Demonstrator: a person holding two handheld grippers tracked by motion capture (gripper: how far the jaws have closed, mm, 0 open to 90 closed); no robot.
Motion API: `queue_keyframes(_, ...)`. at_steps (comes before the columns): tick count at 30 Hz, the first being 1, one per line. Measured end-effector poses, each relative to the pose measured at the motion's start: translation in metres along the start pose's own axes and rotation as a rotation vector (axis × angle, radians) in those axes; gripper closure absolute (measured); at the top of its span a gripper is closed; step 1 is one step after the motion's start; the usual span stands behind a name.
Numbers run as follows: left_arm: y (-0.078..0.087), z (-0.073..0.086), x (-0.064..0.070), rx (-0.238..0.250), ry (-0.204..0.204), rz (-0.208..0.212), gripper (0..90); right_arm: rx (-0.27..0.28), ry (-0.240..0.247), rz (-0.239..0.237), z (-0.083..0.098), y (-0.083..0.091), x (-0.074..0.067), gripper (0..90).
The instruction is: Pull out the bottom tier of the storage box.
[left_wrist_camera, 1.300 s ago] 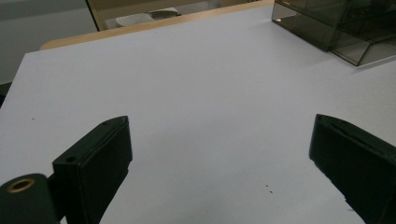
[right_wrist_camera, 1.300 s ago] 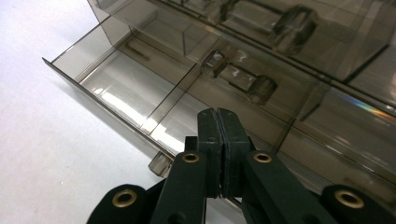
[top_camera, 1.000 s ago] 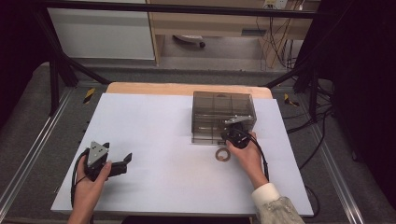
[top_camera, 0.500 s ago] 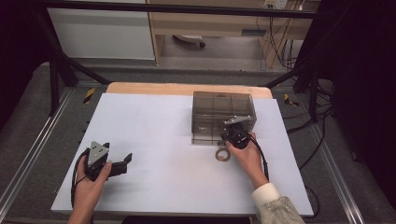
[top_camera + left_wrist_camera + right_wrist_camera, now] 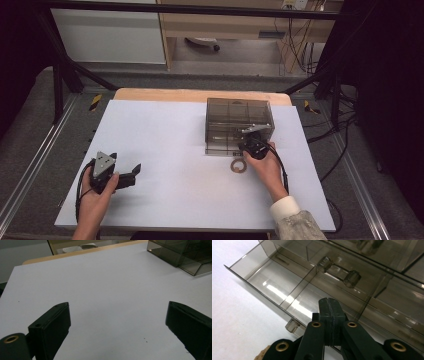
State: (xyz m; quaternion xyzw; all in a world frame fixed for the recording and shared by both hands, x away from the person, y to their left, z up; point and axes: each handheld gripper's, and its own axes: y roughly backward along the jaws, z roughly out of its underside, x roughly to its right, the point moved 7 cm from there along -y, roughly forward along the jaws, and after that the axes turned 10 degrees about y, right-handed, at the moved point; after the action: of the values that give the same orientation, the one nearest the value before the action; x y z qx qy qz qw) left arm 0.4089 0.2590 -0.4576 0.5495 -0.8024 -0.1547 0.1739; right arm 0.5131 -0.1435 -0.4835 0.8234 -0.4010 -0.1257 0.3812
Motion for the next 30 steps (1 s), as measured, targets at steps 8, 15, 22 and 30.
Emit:
queue_keyframes(8,-0.0002,0.0003,0.0012,-0.003,-0.005,0.0,5.7,-0.011,0.01,-0.009,0.0016,-0.0012,-0.0027,90.0)
queue_keyframes(15,0.0,-0.0001,0.001,-0.001,-0.004,0.001,5.7,-0.022,0.012,-0.018,0.0026,-0.0015,-0.0044,90.0)
queue_keyframes(22,0.0001,0.0,0.001,-0.002,-0.005,0.0,5.7,-0.028,0.018,-0.027,0.0036,-0.0004,-0.007,90.0)
queue_keyframes(30,0.0001,0.0001,0.0007,-0.003,-0.005,-0.001,5.7,-0.035,0.01,-0.037,0.0062,0.0025,-0.0104,90.0)
